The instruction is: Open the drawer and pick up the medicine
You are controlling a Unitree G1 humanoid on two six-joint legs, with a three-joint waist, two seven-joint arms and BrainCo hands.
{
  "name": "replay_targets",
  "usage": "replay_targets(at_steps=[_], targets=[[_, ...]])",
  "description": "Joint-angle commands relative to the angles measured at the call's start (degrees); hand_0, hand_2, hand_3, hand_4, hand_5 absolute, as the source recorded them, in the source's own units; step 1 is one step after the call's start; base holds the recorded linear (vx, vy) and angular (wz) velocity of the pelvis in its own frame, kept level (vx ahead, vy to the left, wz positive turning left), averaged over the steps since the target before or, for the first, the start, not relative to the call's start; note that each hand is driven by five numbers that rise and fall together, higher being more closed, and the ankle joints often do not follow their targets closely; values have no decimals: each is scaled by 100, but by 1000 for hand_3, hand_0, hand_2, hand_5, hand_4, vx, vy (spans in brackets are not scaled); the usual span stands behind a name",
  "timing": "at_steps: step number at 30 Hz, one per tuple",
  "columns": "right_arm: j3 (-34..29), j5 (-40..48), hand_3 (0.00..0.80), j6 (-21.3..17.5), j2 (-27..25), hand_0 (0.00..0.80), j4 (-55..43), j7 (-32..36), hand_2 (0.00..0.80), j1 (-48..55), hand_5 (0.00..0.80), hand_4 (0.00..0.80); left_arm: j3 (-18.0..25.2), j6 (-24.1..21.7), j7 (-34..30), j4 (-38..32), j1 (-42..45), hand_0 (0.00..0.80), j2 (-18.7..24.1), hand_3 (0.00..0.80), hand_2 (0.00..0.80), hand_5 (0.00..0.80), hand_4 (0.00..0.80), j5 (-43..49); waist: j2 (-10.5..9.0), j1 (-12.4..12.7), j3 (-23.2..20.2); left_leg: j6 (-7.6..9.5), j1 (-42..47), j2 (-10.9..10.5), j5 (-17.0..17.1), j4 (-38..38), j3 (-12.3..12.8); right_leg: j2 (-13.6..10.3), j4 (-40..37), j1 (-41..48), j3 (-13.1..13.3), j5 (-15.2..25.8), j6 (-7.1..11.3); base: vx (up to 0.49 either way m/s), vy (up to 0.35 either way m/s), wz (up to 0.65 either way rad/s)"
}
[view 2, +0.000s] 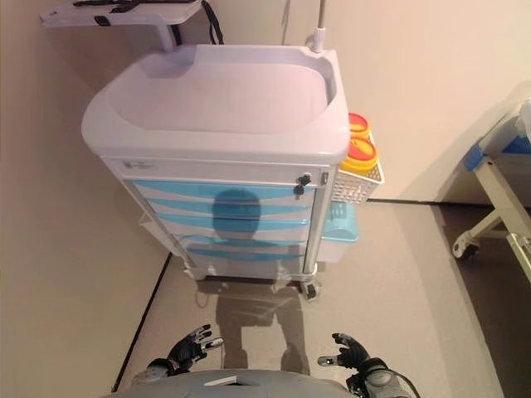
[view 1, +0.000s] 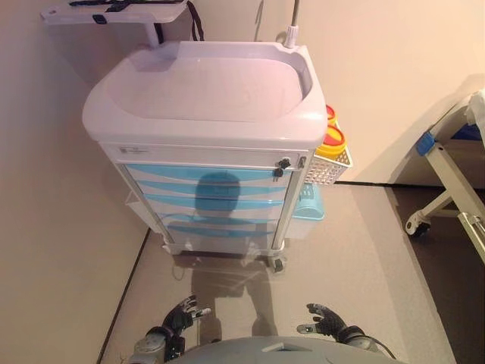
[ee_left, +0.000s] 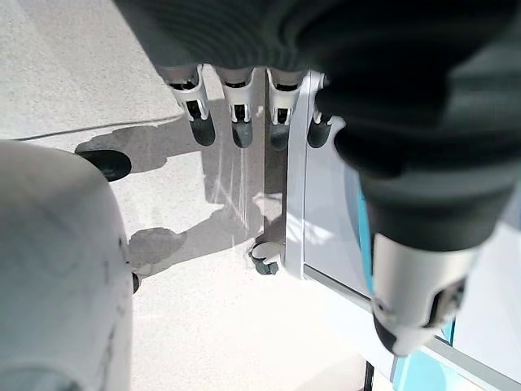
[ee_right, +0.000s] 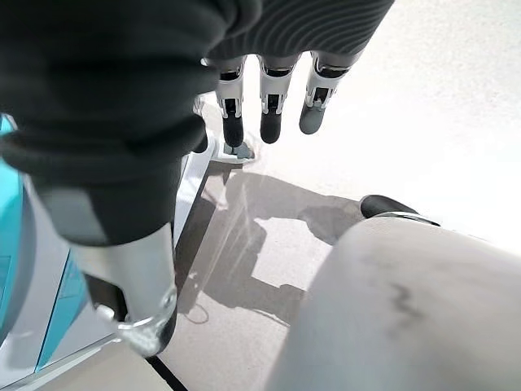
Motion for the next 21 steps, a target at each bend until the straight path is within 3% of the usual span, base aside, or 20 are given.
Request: replay_targets(at_steps=[1,21], targets=[[148,109,0,-188,-24,0,7,-47,0,-312,0,0,-118,-146,-148,116,-384,0,-78,0,0,0,0,-26,-106,26,7,92,-166,-86,-127,54,259,96,111,-191,-265,284,58,0,0,0],[13,52,0,-244,15,0,58,-75,0,-241,0,0,278,153,-88,349,-262,0,-41,0,0,0,0,-393,-80,54,-42,187,-146,-195,-183,68,222,13,156,-209,-241,302,104,3,6,0]])
